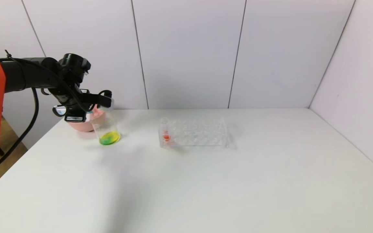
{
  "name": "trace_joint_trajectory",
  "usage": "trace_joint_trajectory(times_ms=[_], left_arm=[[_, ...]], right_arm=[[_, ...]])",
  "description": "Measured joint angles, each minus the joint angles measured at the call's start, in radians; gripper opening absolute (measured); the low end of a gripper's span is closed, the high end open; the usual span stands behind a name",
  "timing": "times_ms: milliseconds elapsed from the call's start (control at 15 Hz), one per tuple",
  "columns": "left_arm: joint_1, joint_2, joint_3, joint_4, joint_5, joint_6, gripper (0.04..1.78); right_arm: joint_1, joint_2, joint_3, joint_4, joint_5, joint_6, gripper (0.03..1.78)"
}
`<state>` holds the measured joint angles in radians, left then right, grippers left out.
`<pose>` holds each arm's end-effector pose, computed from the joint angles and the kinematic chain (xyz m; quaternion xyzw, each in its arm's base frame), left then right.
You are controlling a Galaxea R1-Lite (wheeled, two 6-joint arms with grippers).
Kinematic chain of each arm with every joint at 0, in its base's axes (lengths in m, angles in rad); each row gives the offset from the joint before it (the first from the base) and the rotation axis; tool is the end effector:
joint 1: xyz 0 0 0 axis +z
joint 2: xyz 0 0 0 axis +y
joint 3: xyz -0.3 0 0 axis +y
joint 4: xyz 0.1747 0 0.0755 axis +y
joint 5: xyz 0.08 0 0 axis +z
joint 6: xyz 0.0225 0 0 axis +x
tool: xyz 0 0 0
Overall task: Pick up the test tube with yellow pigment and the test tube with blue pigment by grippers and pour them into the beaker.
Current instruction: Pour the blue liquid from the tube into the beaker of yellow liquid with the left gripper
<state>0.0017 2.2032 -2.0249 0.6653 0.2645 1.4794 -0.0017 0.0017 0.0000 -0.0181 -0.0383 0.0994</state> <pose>0.4303 0.0066 0.2093 0.6492 0.3814 -0.1842 0.6318 -0.0227 -0.0008 0.0774 0.0498 -0.0092 -0.0196 0.9985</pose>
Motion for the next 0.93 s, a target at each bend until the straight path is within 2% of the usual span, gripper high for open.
trace_joint_trajectory(times_ms=[933], left_arm=[[-0.020, 0.000, 0.000, -0.001, 0.081, 0.002, 0.55]], right_arm=[[0.000, 0.000, 0.000, 0.000, 0.000, 0.000, 1.71]])
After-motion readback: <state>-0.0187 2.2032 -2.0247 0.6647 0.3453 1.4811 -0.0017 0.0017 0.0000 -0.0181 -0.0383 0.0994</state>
